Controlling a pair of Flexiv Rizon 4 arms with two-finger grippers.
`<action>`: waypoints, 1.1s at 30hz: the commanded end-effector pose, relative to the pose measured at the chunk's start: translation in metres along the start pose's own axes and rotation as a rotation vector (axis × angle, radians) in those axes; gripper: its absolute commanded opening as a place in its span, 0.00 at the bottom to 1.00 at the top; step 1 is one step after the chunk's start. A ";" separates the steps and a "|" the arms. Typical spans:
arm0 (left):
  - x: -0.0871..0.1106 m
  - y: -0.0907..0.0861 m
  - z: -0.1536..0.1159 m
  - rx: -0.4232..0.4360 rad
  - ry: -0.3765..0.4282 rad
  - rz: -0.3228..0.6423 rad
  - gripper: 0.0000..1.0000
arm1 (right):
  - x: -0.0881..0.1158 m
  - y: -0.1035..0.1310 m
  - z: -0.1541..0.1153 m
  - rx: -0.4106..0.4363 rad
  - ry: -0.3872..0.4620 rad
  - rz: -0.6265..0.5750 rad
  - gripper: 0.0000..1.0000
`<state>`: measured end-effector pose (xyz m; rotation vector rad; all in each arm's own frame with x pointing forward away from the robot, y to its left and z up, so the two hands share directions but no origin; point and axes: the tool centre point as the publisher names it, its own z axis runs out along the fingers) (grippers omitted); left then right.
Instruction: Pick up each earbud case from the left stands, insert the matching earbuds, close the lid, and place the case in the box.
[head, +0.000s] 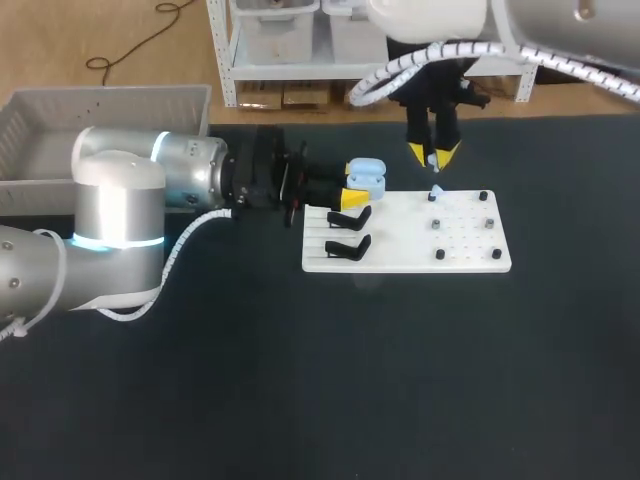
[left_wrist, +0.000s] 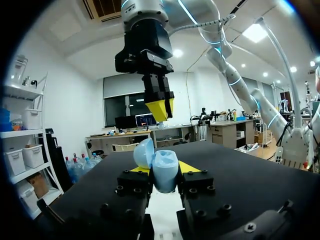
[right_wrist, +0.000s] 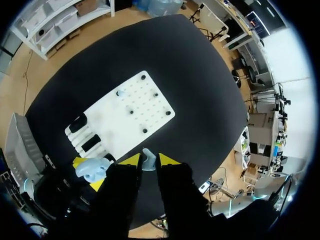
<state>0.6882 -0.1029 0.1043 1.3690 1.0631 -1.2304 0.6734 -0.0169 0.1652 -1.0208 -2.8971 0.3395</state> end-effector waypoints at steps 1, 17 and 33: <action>0.001 -0.001 0.000 -0.003 -0.001 0.002 0.00 | 0.011 0.006 0.000 0.002 -0.062 0.020 0.00; 0.004 0.004 0.002 -0.008 0.007 -0.007 0.00 | 0.028 0.012 -0.003 -0.083 -0.102 0.063 0.00; 0.004 0.004 0.002 -0.008 0.007 -0.007 0.00 | 0.034 0.028 -0.005 -0.075 -0.115 0.018 0.00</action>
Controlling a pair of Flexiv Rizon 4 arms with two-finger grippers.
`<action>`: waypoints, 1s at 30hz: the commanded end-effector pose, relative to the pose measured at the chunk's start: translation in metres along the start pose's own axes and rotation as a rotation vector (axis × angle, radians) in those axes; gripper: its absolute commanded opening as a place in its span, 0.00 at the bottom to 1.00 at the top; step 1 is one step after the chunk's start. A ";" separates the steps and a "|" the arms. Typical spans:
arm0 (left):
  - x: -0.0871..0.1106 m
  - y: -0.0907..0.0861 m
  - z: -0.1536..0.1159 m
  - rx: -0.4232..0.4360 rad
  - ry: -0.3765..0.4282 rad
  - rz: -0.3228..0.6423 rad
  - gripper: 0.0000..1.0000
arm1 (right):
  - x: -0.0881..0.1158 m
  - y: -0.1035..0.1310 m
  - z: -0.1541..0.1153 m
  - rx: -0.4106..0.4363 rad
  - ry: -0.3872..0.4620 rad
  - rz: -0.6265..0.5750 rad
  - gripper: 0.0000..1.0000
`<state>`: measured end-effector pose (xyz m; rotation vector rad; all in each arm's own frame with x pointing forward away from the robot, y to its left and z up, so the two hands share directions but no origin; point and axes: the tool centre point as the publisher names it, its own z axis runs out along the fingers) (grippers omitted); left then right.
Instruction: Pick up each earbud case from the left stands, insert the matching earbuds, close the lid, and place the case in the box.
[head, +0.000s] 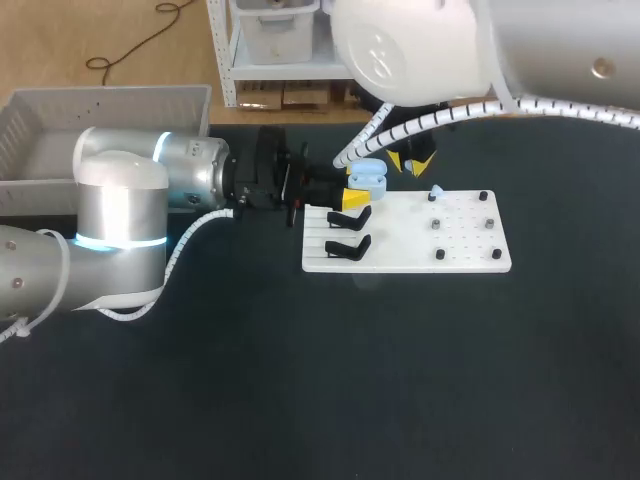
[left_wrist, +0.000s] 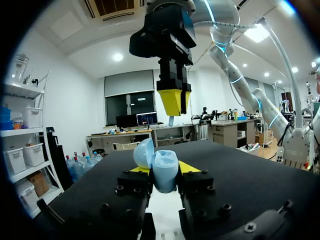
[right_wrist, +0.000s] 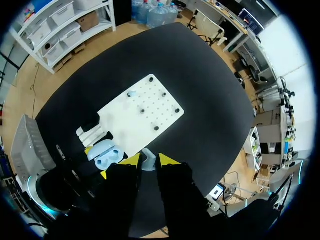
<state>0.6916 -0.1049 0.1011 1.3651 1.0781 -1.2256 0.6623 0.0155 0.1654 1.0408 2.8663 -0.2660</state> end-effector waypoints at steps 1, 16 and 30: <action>0.001 0.001 0.000 0.001 0.000 0.000 0.00 | 0.005 0.012 0.000 0.016 -0.009 -0.017 0.00; 0.001 0.001 0.000 0.001 0.000 0.000 0.00 | 0.009 0.025 0.004 0.069 -0.042 -0.003 0.00; 0.001 0.001 0.000 0.001 0.000 0.000 0.00 | 0.018 0.043 0.009 0.104 -0.017 -0.073 0.00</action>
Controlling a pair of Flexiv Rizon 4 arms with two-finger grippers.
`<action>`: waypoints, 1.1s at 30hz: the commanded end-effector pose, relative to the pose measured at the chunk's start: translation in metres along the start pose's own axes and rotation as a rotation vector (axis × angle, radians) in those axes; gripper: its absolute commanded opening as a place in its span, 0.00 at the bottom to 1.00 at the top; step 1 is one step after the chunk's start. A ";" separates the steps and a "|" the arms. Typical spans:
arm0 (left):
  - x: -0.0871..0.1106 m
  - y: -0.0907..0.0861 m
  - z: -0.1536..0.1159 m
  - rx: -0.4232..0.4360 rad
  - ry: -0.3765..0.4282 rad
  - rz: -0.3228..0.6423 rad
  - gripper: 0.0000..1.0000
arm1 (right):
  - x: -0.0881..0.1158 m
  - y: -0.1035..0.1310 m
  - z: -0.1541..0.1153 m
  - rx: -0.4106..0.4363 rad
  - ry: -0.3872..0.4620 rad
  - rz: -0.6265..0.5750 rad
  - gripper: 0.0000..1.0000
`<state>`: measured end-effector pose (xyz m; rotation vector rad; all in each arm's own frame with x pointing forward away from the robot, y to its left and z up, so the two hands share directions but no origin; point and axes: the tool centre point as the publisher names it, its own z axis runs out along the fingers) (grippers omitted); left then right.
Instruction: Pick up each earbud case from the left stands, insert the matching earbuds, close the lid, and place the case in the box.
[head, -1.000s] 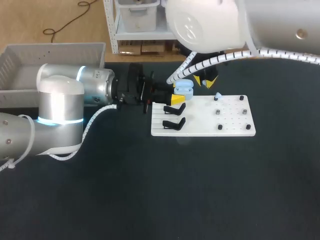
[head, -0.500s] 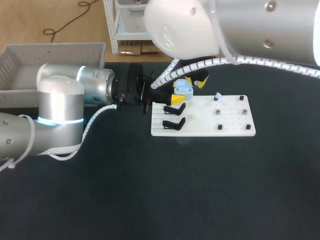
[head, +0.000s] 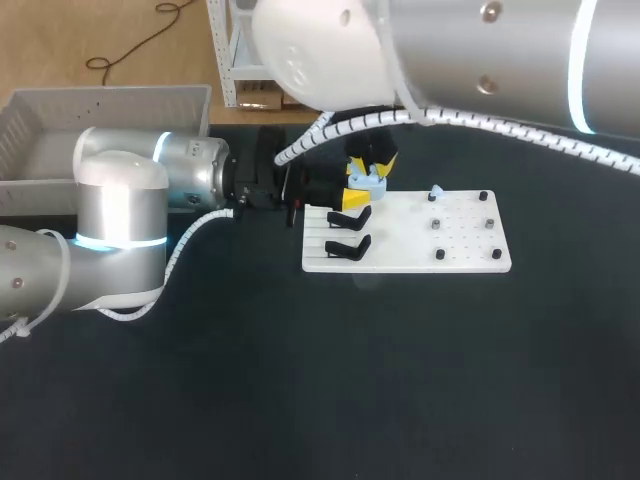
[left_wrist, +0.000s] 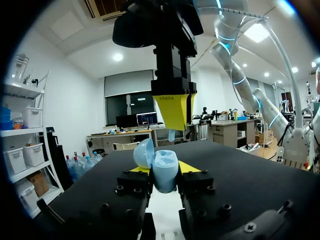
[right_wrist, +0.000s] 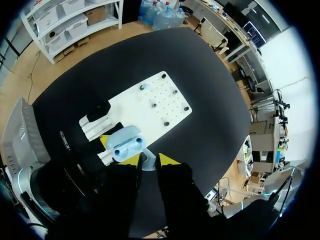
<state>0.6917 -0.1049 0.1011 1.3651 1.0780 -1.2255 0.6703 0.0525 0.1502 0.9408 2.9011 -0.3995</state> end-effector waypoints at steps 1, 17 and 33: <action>0.001 0.001 0.000 0.001 0.000 0.000 0.00 | -0.002 0.008 0.000 0.015 0.010 0.000 0.00; 0.001 0.001 0.000 0.001 0.000 0.000 0.00 | -0.007 0.005 0.001 0.028 0.081 0.029 0.00; 0.001 0.001 0.000 0.001 0.000 0.000 0.00 | -0.006 0.009 0.009 0.063 0.103 0.014 0.00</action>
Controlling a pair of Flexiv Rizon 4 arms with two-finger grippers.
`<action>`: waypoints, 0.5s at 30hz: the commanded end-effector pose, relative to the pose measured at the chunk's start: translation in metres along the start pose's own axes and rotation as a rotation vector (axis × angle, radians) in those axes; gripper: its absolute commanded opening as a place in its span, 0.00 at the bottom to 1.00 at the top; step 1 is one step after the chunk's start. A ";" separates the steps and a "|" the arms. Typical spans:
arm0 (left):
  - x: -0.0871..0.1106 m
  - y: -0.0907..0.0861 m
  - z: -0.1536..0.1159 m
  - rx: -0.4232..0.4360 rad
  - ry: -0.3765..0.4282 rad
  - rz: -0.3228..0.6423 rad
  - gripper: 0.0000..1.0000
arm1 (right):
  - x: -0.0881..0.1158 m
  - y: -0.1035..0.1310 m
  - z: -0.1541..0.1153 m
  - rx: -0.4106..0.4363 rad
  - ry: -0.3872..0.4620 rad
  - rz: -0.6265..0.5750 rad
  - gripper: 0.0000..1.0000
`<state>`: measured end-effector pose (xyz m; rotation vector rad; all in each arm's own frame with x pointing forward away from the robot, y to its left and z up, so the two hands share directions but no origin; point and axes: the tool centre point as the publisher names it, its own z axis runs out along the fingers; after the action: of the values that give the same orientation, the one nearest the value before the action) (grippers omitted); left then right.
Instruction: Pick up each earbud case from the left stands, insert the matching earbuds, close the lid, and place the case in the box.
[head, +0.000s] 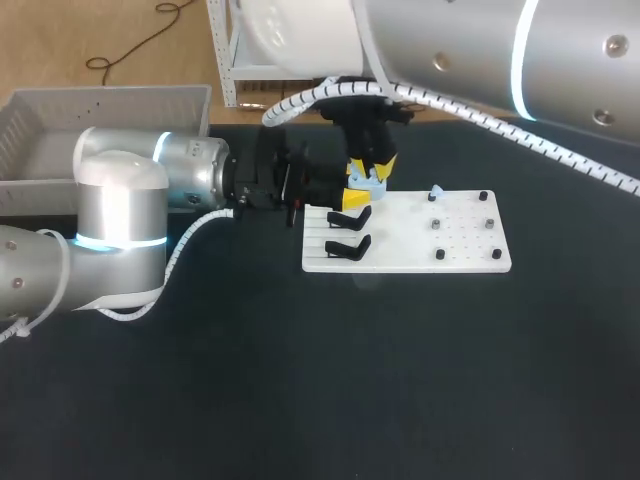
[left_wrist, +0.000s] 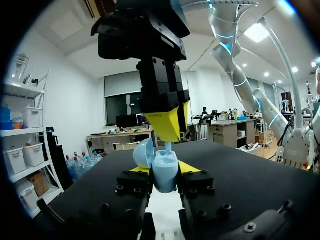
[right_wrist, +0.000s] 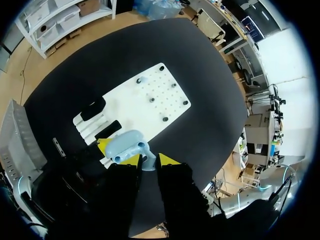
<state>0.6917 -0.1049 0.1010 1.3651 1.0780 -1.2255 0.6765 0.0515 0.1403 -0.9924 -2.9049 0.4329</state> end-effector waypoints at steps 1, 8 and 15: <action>0.001 0.001 0.000 0.001 0.000 0.000 0.00 | -0.002 0.005 -0.001 0.009 0.004 -0.002 0.00; 0.001 0.001 0.000 0.001 0.000 0.000 0.00 | -0.003 0.007 -0.002 0.010 0.006 -0.003 0.00; 0.001 0.001 0.000 0.001 0.000 0.000 0.00 | -0.004 0.008 -0.001 0.016 0.009 -0.001 0.00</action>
<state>0.6917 -0.1050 0.1010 1.3652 1.0781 -1.2255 0.6828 0.0549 0.1399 -0.9878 -2.8949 0.4464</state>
